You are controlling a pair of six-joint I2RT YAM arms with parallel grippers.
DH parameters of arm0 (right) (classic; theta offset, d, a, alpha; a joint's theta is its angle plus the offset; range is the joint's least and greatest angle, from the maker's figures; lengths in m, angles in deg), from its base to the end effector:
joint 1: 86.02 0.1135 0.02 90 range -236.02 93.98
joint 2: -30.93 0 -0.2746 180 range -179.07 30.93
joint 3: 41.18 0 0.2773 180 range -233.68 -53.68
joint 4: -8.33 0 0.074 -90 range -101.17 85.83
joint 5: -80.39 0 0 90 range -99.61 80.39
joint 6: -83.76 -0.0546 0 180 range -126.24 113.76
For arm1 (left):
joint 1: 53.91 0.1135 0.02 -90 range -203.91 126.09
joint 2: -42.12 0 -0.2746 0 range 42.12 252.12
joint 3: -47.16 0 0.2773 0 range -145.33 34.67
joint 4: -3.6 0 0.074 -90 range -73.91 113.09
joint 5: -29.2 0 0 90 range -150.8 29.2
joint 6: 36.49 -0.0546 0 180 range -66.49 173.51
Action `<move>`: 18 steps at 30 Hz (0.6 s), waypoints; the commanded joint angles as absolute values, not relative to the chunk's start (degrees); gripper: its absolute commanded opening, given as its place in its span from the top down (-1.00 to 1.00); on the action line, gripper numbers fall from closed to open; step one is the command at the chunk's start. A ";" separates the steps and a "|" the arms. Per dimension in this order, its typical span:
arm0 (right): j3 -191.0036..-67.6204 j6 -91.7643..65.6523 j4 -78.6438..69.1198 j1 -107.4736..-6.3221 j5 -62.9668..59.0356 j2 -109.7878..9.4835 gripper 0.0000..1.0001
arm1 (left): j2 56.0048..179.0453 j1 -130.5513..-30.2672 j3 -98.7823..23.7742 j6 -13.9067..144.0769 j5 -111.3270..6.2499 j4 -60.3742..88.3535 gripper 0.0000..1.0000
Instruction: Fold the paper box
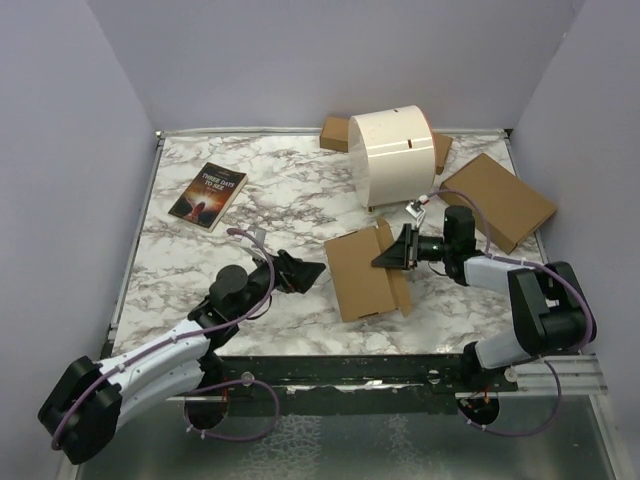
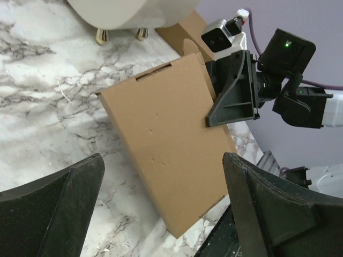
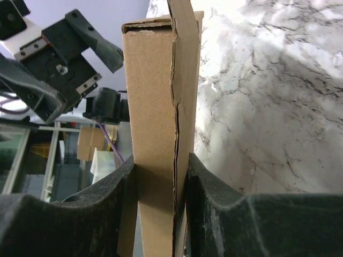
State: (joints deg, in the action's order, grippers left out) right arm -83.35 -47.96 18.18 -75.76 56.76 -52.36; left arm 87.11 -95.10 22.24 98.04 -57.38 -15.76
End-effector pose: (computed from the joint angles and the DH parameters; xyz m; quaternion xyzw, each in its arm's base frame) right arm 0.2654 0.0989 0.1541 -0.0606 0.7748 0.6086 0.1599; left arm 0.1595 -0.1439 0.2109 0.0002 0.7115 -0.4933 0.5004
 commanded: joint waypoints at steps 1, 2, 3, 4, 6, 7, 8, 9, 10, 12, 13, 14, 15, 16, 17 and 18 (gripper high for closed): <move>-84.07 -54.86 27.39 -76.01 53.75 -57.92 0.34 | 93.80 -94.91 20.77 104.05 -55.08 -20.49 -0.89; -84.44 -55.29 28.33 -75.97 53.43 -59.47 0.33 | 96.02 -94.95 19.60 104.65 -55.16 -18.83 -0.89; -84.66 -55.73 29.26 -75.97 53.52 -60.87 0.33 | 97.99 -94.89 18.18 105.03 -55.20 -16.84 -0.89; -85.15 -56.07 29.54 -75.92 53.69 -62.10 0.32 | 100.23 -94.90 16.80 105.12 -54.91 -14.74 -0.88; -86.24 -55.84 28.84 -75.92 53.94 -63.95 0.32 | 104.88 -94.95 14.25 105.25 -54.22 -11.80 -0.86; -86.63 -55.62 28.27 -75.95 53.75 -64.67 0.27 | 106.70 -94.95 13.19 105.38 -54.01 -11.01 -0.85; -86.98 -55.24 27.43 -75.92 53.41 -65.25 0.19 | 108.34 -94.91 12.30 105.42 -54.02 -10.58 -0.83; -87.09 -54.51 26.49 -75.96 53.00 -65.67 0.08 | 109.66 -94.95 11.57 105.37 -54.02 -10.20 -0.82; -87.28 -53.36 25.37 -75.92 52.44 -65.74 -0.06 | 110.87 -94.93 10.80 105.36 -54.18 -9.69 -0.82; -87.70 -50.10 22.07 -75.97 50.95 -65.68 -0.36 | 112.69 -94.95 9.47 105.09 -54.67 -8.34 -0.81; -88.11 -47.99 19.88 -75.94 50.11 -65.35 -0.45 | 113.34 -94.94 8.92 105.00 -55.01 -7.54 -0.81; -88.60 -45.74 17.47 -76.00 49.21 -64.92 -0.54 | 113.92 -94.93 8.24 105.01 -55.46 -6.15 -0.81; -89.12 -43.45 14.96 -75.97 47.93 -64.26 -0.62 | 114.39 -94.89 7.58 104.73 -55.80 -4.95 -0.81; -89.47 -41.72 13.02 -75.98 46.87 -63.70 -0.66 | 114.70 -94.92 7.10 104.34 -55.93 -4.09 -0.81; -89.82 -39.59 11.40 -75.97 45.69 -62.71 -0.70 | 114.79 -94.95 6.77 104.12 -56.02 -3.46 -0.81; -90.44 -37.47 8.98 -75.96 44.05 -61.71 -0.75 | 114.76 -94.94 6.58 103.93 -56.24 -2.85 -0.81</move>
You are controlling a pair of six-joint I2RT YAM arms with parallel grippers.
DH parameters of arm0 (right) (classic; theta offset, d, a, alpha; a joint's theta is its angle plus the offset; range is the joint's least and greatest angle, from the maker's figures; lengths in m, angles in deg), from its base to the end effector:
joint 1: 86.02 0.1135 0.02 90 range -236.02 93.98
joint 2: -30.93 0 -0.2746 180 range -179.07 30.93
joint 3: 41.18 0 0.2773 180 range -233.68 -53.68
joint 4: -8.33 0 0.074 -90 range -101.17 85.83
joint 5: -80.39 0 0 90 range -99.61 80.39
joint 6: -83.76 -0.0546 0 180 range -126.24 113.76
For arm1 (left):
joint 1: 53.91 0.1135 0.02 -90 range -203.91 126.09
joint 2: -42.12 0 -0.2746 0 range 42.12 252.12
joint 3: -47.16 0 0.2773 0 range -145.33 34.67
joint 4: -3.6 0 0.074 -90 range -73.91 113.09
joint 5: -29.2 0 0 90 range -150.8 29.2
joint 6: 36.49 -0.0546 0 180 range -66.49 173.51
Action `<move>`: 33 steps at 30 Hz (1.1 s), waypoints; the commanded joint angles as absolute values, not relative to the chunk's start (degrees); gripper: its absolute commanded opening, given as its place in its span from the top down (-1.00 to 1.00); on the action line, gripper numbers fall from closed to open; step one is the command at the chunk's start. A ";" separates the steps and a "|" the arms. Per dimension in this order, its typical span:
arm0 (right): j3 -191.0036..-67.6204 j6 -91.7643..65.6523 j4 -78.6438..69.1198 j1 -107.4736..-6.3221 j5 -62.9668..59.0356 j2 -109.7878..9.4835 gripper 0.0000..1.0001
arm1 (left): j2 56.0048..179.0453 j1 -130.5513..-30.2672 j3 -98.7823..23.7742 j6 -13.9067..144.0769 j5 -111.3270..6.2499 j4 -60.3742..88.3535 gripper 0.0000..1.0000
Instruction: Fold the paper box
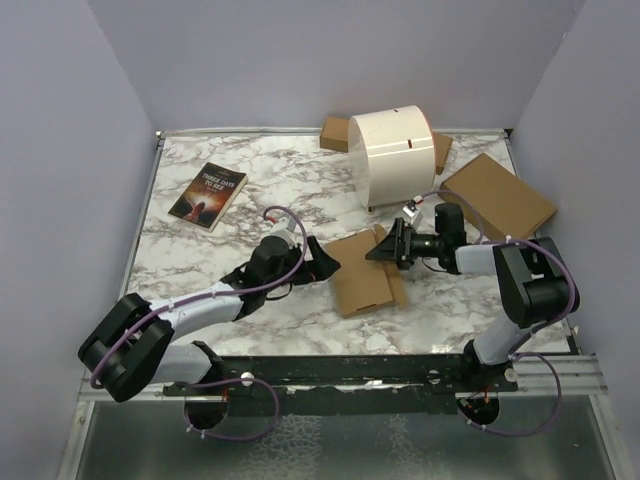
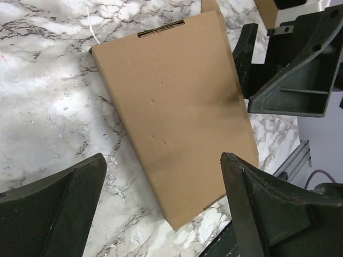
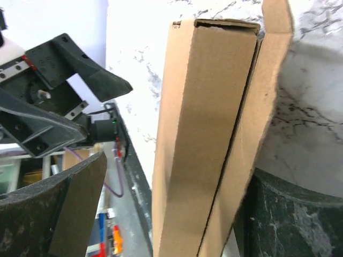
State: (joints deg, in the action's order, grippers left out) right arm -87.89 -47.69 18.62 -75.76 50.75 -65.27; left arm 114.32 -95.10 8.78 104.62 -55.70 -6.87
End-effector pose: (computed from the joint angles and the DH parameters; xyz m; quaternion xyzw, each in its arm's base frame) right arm 0.2947 0.1016 0.1118 0.0022 0.8101 0.5704 0.1356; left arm 0.2108 -0.1909 0.1697 -0.0478 0.8337 -0.4216 0.3534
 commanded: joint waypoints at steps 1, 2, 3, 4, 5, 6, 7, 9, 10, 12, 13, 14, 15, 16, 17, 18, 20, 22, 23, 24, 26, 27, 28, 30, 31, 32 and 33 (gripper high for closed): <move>-91.06 -35.22 6.20 -76.00 41.50 -60.75 -0.81 | 114.61 -94.91 6.50 103.74 -56.58 -2.28 -0.81; -91.77 -32.89 3.52 -76.02 39.43 -59.73 -0.84 | 114.30 -94.88 6.39 103.53 -56.91 -1.61 -0.81; -92.26 -30.86 1.24 -76.01 37.29 -58.70 -0.87 | 113.97 -94.95 6.30 103.35 -57.34 -0.97 -0.81; -92.58 -28.81 -0.55 -76.01 35.29 -57.73 -0.90 | 113.59 -94.92 6.24 103.01 -57.72 -0.32 -0.81; -92.63 -27.08 -2.08 -76.01 33.15 -56.78 -0.92 | 113.17 -94.95 6.22 102.66 -57.99 0.19 -0.81; -92.69 -25.82 -3.28 -76.01 31.21 -55.88 -0.94 | 112.90 -94.95 6.11 102.33 -58.29 0.62 -0.81; -92.74 -24.17 -4.52 -76.07 29.31 -54.96 -0.96 | 112.49 -94.91 6.04 102.19 -58.48 1.09 -0.80; -92.84 -21.10 -6.77 -76.05 25.66 -52.80 -0.98 | 111.99 -94.95 5.88 101.98 -58.60 1.63 -0.80; -92.59 -20.06 -7.22 -76.26 24.42 -51.62 -0.99 | 111.80 -94.91 5.84 101.84 -58.58 1.78 -0.80; -91.92 -17.43 -8.02 -76.95 22.91 -48.86 -0.99 | 111.49 -94.91 5.90 101.67 -58.56 1.93 -0.79; -91.37 -16.30 -7.99 -77.36 22.41 -47.38 -0.99 | 111.35 -94.95 5.84 101.65 -58.43 1.87 -0.76; -90.56 -14.62 -7.81 -77.70 22.42 -45.85 -0.97 | 111.23 -94.95 5.84 101.52 -58.38 1.82 -0.76; -90.03 -12.44 -7.59 -77.76 22.34 -44.18 -0.95 | 111.20 -94.90 5.84 101.40 -58.38 1.74 -0.76; -89.41 -10.60 -7.13 -77.78 22.10 -42.62 -0.91 | 111.14 -94.95 5.94 101.26 -58.22 1.36 -0.76; -88.84 -7.47 -6.27 -77.78 22.65 -40.99 -0.82 | 111.17 -94.95 5.99 101.22 -58.07 0.84 -0.76; -88.74 -4.12 -5.94 -77.81 24.15 -39.79 -0.71 | 111.19 -94.89 6.10 101.23 -57.82 0.21 -0.76; -91.05 2.35 -9.18 -77.76 27.22 -39.27 -0.21 | 111.56 -94.89 6.19 101.22 -57.29 -1.48 -0.75; -94.56 8.67 -14.50 -77.76 28.72 -40.91 0.24 | 112.49 -94.94 5.63 101.08 -57.20 -2.01 -0.72; -96.12 12.03 -17.50 -77.76 29.13 -42.27 0.41 | 113.11 -94.95 5.23 100.83 -57.03 -2.01 -0.68; -97.44 15.50 -20.16 -77.75 29.50 -43.74 0.55 | 114.27 -94.92 4.62 100.77 -56.76 -1.62 -0.67; -99.51 20.29 -24.34 -77.47 28.38 -46.70 0.72 | 116.01 -94.94 3.48 100.40 -55.71 -1.26 -0.65; -100.21 22.07 -25.83 -77.30 27.90 -48.03 0.78 | 116.98 -94.93 3.05 100.37 -55.02 -1.36 -0.65; -100.53 23.43 -26.80 -77.01 27.43 -49.07 0.82 | 117.86 -94.90 2.70 100.36 -54.46 -1.61 -0.65; -100.32 25.49 -27.74 -75.58 26.18 -50.27 0.87 | 119.51 -94.91 2.26 100.47 -53.30 -2.48 -0.65; -100.04 26.20 -27.98 -74.50 25.91 -50.62 0.87 | 120.58 -94.91 1.93 100.48 -52.94 -2.80 -0.65; -99.89 26.81 -28.25 -73.75 25.83 -50.83 0.88 | 121.61 -94.90 1.51 100.39 -52.53 -3.03 -0.65; -99.90 27.10 -28.44 -73.04 25.81 -51.14 0.89 | 122.79 -94.90 0.96 100.25 -52.15 -3.13 -0.65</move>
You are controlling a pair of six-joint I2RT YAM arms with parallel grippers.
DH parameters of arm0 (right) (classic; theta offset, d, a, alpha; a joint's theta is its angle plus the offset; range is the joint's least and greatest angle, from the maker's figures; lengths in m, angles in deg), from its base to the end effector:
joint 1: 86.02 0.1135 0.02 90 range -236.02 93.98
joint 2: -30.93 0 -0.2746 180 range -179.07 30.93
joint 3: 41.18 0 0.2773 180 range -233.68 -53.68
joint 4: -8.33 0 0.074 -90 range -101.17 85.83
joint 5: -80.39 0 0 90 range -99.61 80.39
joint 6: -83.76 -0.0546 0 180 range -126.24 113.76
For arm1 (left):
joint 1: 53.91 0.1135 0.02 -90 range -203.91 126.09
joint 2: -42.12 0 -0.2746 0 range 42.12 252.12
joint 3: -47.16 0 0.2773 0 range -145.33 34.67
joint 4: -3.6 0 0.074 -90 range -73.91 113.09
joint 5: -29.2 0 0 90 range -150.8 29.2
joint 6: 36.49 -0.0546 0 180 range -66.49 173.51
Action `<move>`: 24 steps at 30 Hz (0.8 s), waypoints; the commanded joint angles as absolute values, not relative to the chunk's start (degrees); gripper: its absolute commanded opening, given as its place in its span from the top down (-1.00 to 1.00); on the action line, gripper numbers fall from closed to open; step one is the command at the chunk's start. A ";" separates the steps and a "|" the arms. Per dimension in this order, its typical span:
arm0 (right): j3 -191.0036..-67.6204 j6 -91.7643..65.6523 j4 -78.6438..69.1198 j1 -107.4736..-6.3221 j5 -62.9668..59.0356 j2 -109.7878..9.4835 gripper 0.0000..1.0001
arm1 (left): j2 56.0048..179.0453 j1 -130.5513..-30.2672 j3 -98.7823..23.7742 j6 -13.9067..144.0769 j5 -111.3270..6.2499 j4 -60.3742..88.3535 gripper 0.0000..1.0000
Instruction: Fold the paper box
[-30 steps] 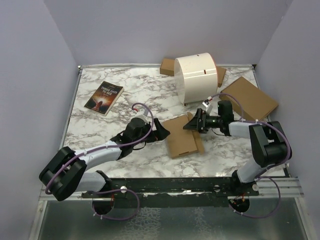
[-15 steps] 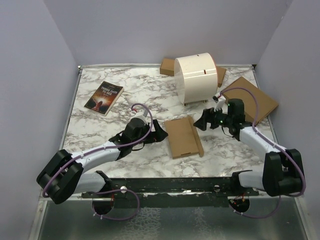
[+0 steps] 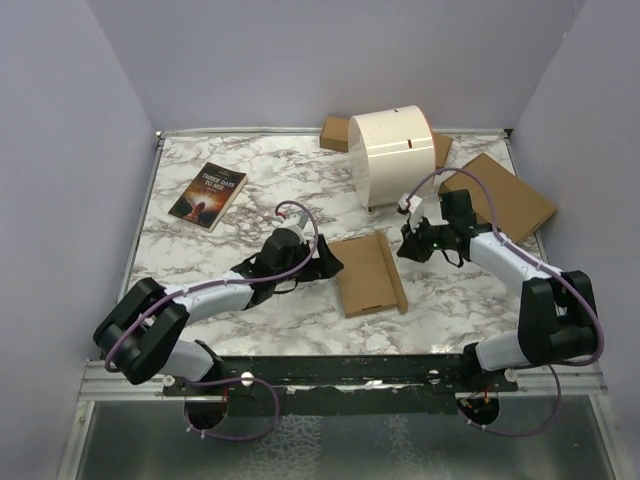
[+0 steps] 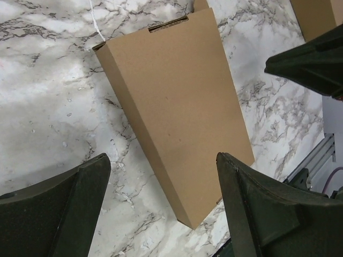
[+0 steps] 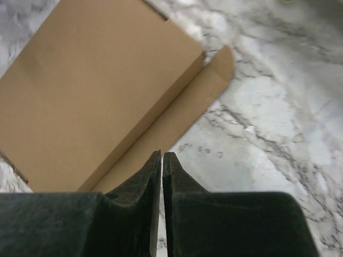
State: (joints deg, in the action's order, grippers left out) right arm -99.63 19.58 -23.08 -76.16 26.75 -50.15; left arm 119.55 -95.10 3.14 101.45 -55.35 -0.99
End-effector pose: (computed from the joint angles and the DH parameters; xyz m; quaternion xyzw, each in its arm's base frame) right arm 0.2926 0.0837 0.1826 -0.3685 0.8307 0.2532 0.3316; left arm 0.2255 -0.2042 0.1670 -0.0265 0.8598 -0.3859 0.3334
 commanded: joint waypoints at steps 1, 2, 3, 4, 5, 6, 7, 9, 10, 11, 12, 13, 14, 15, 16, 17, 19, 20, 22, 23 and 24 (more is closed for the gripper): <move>-99.75 27.34 -28.54 -72.42 25.81 -51.58 0.89 | 123.99 -94.94 0.27 100.07 -51.80 -3.17 -0.65; -99.69 27.71 -28.71 -71.72 26.01 -52.07 0.89 | 125.28 -94.95 -0.51 99.80 -51.42 -3.16 -0.65; -99.64 28.07 -28.95 -71.12 26.46 -52.53 0.89 | 126.58 -94.95 -1.34 99.50 -51.06 -3.13 -0.65; -99.53 28.28 -29.08 -70.56 26.92 -52.98 0.89 | 127.83 -94.90 -2.30 99.11 -50.71 -2.89 -0.64; -99.48 28.63 -29.37 -69.83 27.26 -53.40 0.89 | 129.07 -94.95 -3.19 98.72 -50.51 -2.63 -0.64; -99.49 28.73 -29.43 -69.13 27.30 -53.78 0.89 | 130.20 -94.93 -4.16 98.29 -50.37 -2.32 -0.62; -99.52 28.70 -29.48 -68.58 27.36 -54.09 0.88 | 131.35 -94.92 -5.14 97.87 -50.34 -1.80 -0.62; -99.62 28.73 -29.50 -67.58 27.28 -54.67 0.88 | 133.11 -94.93 -6.98 96.97 -50.48 -0.72 -0.58; -99.65 28.76 -29.49 -67.04 27.30 -54.96 0.88 | 133.85 -94.89 -7.71 96.45 -50.84 -0.13 -0.58; -99.77 28.82 -29.56 -66.54 27.53 -55.27 0.88 | 134.37 -94.85 -8.46 96.07 -51.21 0.45 -0.58; -99.92 28.87 -29.61 -66.08 27.76 -55.54 0.87 | 134.75 -94.83 -9.10 95.52 -51.56 0.98 -0.57; -100.04 28.91 -29.72 -65.49 28.17 -55.74 0.87 | 135.02 -94.79 -9.58 95.13 -51.98 1.50 -0.57; -100.22 29.02 -29.81 -64.86 28.47 -56.01 0.87 | 135.16 -94.70 -10.10 94.73 -52.40 2.24 -0.57; -100.42 29.08 -29.75 -64.07 28.67 -56.29 0.86 | 135.27 -94.54 -10.67 94.29 -52.83 2.87 -0.57; -100.68 29.08 -29.72 -63.28 28.87 -56.48 0.86 | 135.36 -94.40 -11.18 93.88 -53.15 3.44 -0.57; -100.93 28.97 -29.70 -62.54 29.37 -56.86 0.85 | 135.41 -94.16 -11.50 93.39 -53.42 4.03 -0.57; -101.92 28.44 -29.88 -61.38 30.86 -58.05 0.84 | 135.14 -93.50 -12.01 92.54 -53.82 4.91 -0.57; -102.65 27.85 -30.17 -60.89 31.87 -58.84 0.83 | 135.00 -93.08 -12.20 92.20 -53.90 5.31 -0.57; -104.30 27.11 -31.07 -60.39 34.60 -60.63 0.82 | 134.65 -92.20 -12.56 91.45 -53.99 5.70 -0.57; -105.36 26.70 -31.34 -60.24 35.79 -61.44 0.81 | 134.47 -91.68 -12.80 91.04 -53.95 5.98 -0.57; -106.14 26.27 -31.36 -60.07 36.55 -62.16 0.80 | 134.37 -91.17 -13.06 90.63 -53.94 6.29 -0.57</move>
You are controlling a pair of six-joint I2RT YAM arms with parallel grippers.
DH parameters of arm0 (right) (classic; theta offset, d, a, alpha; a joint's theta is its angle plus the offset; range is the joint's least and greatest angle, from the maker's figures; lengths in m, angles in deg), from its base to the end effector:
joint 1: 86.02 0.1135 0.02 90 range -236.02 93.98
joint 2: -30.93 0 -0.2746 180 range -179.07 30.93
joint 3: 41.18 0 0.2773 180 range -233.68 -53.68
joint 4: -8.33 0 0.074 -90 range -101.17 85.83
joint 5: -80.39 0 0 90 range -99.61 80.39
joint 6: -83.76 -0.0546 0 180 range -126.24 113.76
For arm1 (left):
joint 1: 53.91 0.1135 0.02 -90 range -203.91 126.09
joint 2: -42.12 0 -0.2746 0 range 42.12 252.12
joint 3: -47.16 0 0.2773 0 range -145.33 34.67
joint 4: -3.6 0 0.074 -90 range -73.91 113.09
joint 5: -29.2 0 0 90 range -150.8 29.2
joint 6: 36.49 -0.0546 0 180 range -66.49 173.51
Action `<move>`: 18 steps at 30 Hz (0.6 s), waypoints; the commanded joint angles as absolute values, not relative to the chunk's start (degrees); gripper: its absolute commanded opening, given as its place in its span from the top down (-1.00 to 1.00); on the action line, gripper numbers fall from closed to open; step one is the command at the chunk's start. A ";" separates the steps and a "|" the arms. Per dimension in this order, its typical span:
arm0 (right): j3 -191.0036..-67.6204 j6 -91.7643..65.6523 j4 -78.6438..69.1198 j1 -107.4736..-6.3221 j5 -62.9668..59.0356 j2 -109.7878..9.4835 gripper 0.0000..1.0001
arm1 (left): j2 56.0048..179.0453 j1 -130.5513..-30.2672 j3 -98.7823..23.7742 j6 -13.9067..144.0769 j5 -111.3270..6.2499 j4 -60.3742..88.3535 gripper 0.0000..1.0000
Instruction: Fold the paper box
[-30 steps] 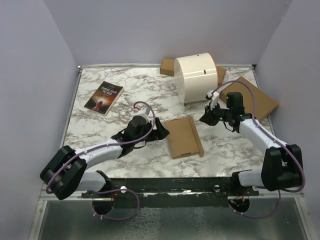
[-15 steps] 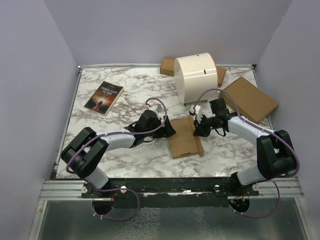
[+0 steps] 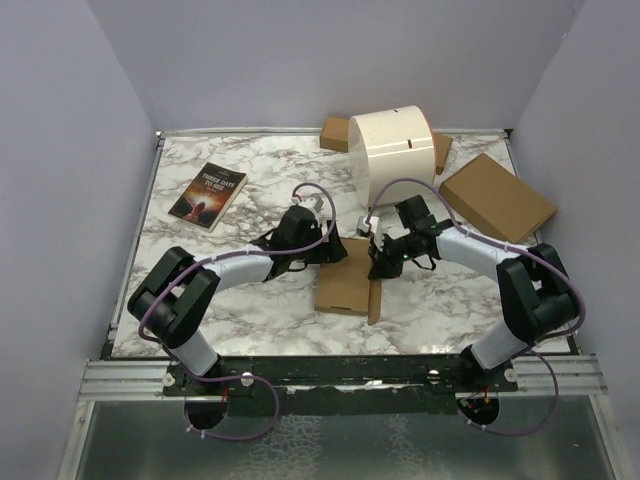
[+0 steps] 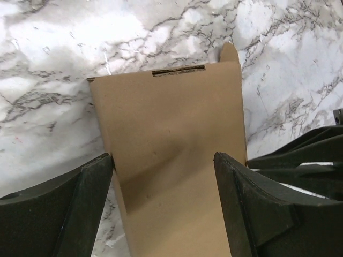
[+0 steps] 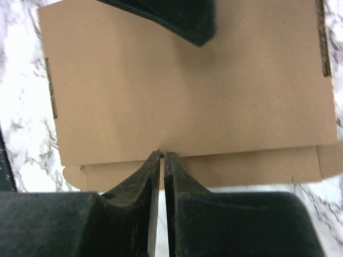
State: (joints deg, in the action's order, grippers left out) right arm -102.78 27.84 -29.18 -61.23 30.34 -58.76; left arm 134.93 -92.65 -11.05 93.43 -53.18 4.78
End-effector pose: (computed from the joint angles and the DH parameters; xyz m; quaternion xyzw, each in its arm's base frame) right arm 0.2677 0.1622 0.1520 -0.5143 0.7646 0.3167 0.2250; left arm 0.2807 -0.2345 0.1554 0.0211 0.8884 -0.3339 0.3142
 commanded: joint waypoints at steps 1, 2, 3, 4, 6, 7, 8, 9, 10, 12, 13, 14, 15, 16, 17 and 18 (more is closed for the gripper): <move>-106.92 25.72 -31.21 -59.95 37.22 -62.81 0.79 | 134.38 -90.69 -13.39 90.18 -53.88 6.75 -0.57; -107.63 25.22 -31.07 -59.86 37.72 -63.49 0.78 | 134.32 -90.16 -13.76 89.74 -53.86 6.96 -0.57; -108.22 24.90 -30.80 -59.84 38.04 -63.93 0.77 | 134.41 -89.68 -14.10 89.23 -53.74 7.22 -0.57; -108.62 24.69 -30.41 -59.83 38.17 -64.17 0.75 | 134.47 -89.21 -14.56 88.63 -53.62 7.48 -0.57; -108.99 24.48 -29.65 -59.76 38.50 -64.53 0.72 | 134.58 -88.26 -15.64 87.26 -53.36 7.92 -0.57; -109.20 24.70 -29.50 -59.75 38.68 -64.64 0.70 | 134.46 -87.87 -16.18 86.63 -53.33 8.34 -0.57; -109.29 24.96 -29.53 -59.75 38.80 -64.49 0.69 | 134.09 -87.51 -16.62 85.77 -53.45 8.63 -0.58; -109.43 25.48 -29.85 -59.75 38.88 -64.19 0.67 | 133.33 -87.29 -16.92 84.96 -53.77 8.77 -0.58; -109.36 26.11 -30.17 -59.75 38.84 -63.57 0.64 | 132.31 -87.15 -17.08 84.24 -54.34 8.83 -0.58; -108.51 27.48 -30.16 -59.81 38.34 -61.03 0.56 | 129.12 -87.05 -16.78 82.63 -55.63 8.58 -0.59; -107.83 28.44 -30.03 -59.83 38.26 -59.44 0.50 | 127.39 -87.04 -16.31 81.75 -56.32 8.26 -0.59; -106.94 29.66 -29.87 -59.86 38.38 -57.55 0.46 | 125.34 -87.04 -15.44 81.03 -57.03 7.79 -0.59; -105.99 31.05 -29.87 -59.84 39.01 -55.79 0.43 | 123.39 -87.04 -14.38 80.49 -57.54 7.09 -0.59; -104.99 32.99 -30.27 -59.88 40.04 -53.92 0.39 | 121.18 -87.04 -12.99 80.02 -57.84 6.05 -0.59; -103.97 35.41 -30.92 -59.84 41.61 -52.26 0.35 | 119.12 -87.04 -11.35 79.45 -57.83 4.91 -0.59; -102.93 38.07 -31.83 -59.86 43.16 -50.62 0.33 | 117.05 -87.04 -9.26 78.95 -57.48 3.34 -0.59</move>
State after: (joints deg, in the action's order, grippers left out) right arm -106.06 28.72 -30.38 -60.16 36.81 -58.35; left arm 125.91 -87.12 -14.06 83.26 -55.39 8.06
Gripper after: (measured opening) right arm 0.303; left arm 0.795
